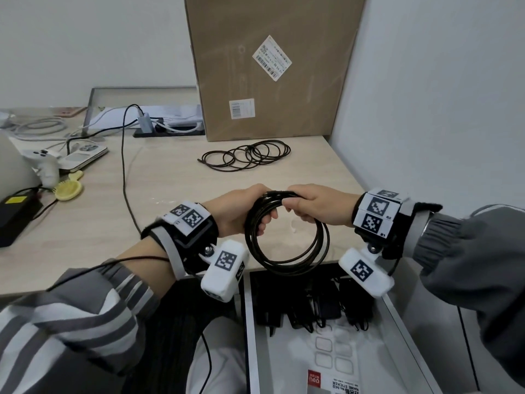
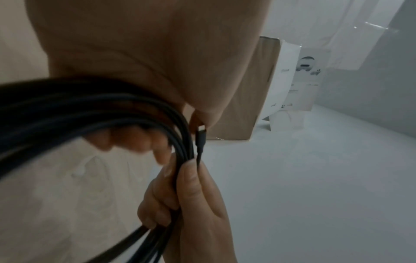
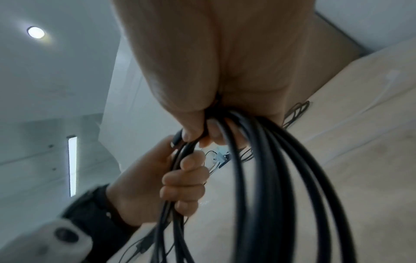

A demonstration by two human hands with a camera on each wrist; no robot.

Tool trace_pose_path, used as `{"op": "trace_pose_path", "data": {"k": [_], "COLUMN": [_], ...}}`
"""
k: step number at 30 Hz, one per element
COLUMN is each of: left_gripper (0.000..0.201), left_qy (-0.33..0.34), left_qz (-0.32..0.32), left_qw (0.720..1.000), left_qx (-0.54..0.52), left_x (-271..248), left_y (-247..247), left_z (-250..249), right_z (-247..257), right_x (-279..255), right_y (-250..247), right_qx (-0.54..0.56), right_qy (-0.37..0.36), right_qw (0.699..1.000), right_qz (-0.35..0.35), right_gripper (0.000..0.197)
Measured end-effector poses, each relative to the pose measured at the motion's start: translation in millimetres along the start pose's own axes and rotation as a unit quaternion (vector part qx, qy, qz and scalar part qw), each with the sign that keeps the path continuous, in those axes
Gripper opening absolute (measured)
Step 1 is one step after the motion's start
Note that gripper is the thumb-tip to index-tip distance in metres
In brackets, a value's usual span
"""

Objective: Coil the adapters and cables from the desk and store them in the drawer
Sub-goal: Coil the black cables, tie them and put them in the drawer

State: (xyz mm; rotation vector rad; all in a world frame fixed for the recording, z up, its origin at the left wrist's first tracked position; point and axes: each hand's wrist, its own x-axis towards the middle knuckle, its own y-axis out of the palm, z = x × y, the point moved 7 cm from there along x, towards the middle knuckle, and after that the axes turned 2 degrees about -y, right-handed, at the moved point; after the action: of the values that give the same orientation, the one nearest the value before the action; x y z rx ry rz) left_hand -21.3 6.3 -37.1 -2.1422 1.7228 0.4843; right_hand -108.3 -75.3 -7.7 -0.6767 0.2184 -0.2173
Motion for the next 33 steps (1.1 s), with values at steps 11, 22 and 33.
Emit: {"op": "trace_pose_path", "data": {"k": [11,22,33], "left_gripper": [0.067,0.049,0.048], "left_qy": [0.001,0.026,0.031], "left_qz": [0.044,-0.010,-0.045], "left_qw": [0.991,1.000,0.997], "left_qx": [0.128,-0.002,-0.051], "left_x": [0,-1,-12], "left_y": [17,-11,-24], "left_z": [-16,8,20], "right_z": [19,-27,-89], "right_x": [3,2,36], "right_y": [-5,-51,-21], "right_qx": [-0.179,-0.077,-0.416], "right_qy": [-0.106,-0.012,0.123], "right_qw": [0.978,0.992,0.901], "right_qz": [0.030,-0.097,0.025], "right_gripper": [0.018,0.025,0.021]}}
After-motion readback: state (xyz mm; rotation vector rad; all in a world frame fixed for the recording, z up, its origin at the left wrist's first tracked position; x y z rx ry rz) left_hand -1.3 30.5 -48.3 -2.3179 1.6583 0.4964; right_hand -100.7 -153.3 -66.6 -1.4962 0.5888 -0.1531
